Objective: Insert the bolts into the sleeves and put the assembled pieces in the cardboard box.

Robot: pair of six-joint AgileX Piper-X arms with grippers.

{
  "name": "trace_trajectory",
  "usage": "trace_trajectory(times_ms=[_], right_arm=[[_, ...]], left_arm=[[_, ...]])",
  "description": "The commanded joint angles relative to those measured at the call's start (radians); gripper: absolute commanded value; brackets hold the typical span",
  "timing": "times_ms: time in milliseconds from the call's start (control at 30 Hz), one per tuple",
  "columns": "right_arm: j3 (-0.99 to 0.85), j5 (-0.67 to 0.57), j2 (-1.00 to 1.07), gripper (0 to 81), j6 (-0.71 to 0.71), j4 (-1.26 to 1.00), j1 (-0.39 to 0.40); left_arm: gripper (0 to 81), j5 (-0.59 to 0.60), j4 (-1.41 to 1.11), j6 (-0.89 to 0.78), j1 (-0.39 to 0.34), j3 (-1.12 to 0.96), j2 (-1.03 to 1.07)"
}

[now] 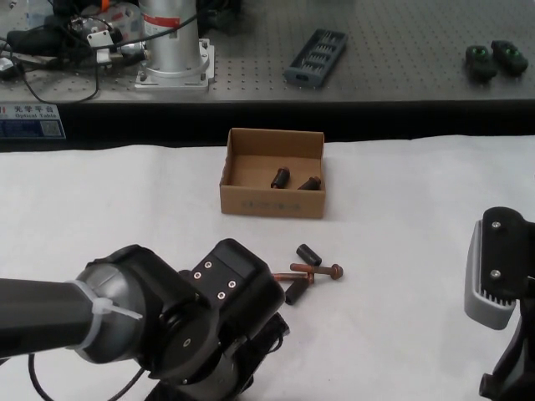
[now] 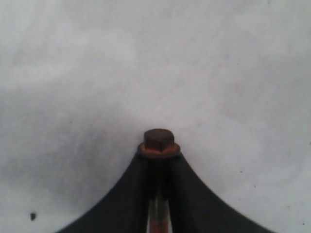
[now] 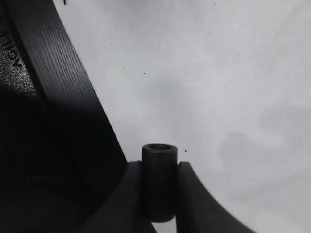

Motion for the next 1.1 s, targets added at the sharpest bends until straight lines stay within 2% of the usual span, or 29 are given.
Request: trace_trajectory(times_ms=[0, 133, 233, 333, 500, 767, 933, 1067], right_arm=[[-0.008, -0.03, -0.007, 2.8, 0.001, 0.008, 0.0], [-0.008, -0.109, -0.007, 2.8, 0.046, 0.003, 0.0], [-0.008, -0.16, -0.007, 2.8, 0.072, -0.028, 0.0], [-0.008, -0.229, -0.007, 2.8, 0.122, -0.103, 0.008], [-0.008, -0.321, -0.007, 2.8, 0.267, -0.314, 0.056], [-0.008, -0.347, 0.042, 2.8, 0.53, -0.701, 0.158], [-0.008, -0.343, 0.109, 2.8, 0.702, -0.898, 0.189], [-0.008, -0.343, 0.138, 2.8, 0.774, -0.997, 0.189]], left_arm=[[0.6, 0.002, 0.014, 0.085, -0.001, -0.001, -0.044], [0.6, -0.005, -0.03, 0.178, 0.022, -0.001, -0.126], [0.6, 0.011, -0.103, 0.327, 0.062, -0.001, -0.199], [0.6, 0.1, -0.174, 0.447, 0.111, -0.001, -0.265], [0.6, 0.253, -0.267, 0.496, 0.202, -0.001, -0.367], [0.6, 0.439, -0.388, 0.529, 0.331, -0.001, -0.497], [0.6, 0.521, -0.405, 0.624, 0.363, -0.001, -0.552], [0.6, 0.572, -0.405, 0.682, 0.368, -0.001, -0.581]])
